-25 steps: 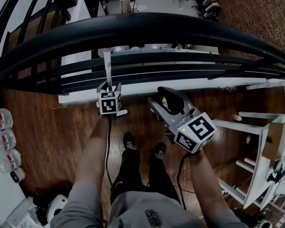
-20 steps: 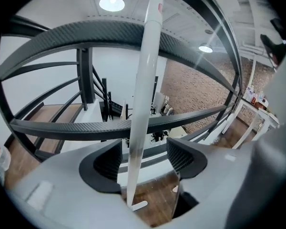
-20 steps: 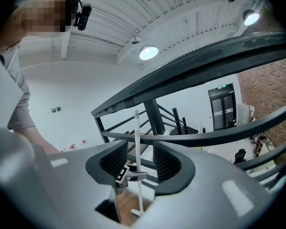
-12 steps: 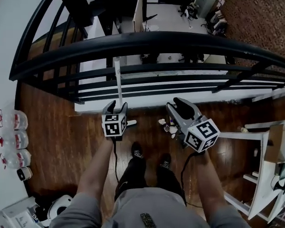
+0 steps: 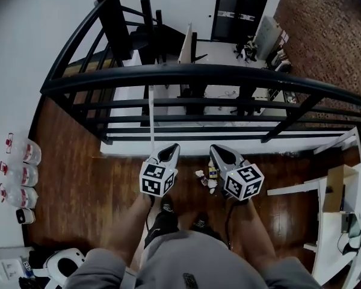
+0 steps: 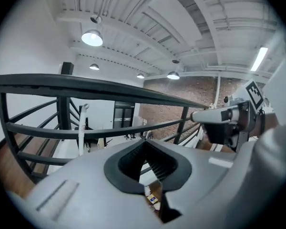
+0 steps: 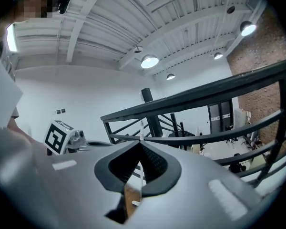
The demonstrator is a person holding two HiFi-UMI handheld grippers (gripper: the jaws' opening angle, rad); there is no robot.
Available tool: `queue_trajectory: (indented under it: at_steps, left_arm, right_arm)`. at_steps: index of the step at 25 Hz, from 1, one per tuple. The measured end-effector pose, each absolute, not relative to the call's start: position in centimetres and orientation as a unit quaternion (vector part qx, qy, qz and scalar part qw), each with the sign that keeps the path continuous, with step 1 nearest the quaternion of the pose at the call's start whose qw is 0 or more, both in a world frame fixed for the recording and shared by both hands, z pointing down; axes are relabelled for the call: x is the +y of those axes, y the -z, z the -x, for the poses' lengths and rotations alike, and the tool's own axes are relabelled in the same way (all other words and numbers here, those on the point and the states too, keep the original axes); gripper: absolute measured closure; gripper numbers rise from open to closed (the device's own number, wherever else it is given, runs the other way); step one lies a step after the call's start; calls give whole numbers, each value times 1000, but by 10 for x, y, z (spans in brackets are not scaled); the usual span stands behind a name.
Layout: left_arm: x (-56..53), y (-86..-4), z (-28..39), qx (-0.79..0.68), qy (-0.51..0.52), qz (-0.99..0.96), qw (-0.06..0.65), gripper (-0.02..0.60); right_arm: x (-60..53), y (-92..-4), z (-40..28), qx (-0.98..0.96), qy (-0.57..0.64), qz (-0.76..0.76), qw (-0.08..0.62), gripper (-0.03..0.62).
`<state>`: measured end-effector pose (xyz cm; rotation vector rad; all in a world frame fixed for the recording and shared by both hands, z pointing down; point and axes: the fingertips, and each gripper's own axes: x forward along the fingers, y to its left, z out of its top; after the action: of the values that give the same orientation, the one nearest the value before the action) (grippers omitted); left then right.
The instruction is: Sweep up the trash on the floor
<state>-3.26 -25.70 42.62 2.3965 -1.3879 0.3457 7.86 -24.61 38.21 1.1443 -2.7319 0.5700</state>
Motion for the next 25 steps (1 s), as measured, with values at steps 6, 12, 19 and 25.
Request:
queue_trajectory:
  at_steps: [6, 12, 19, 25]
  left_arm:
    - [-210, -390, -45, -434, -129, -882, 133, 574]
    - [-186, -376, -75, -432, -127, -884, 125, 574]
    - [-169, -369, -90, -436, -122, -884, 121, 574]
    - [-162, -361, -89, -443, -115, -881, 119, 574]
  right_arm:
    - [-211, -366, -100, -912, -161, -368, 86, 594]
    - [-183, -342, -117, -917, -144, -364, 72, 594]
    - [-166, -326, -134, -920, -126, -365, 63, 594]
    - [-158, -318, -135, -923, -120, -361, 57, 594]
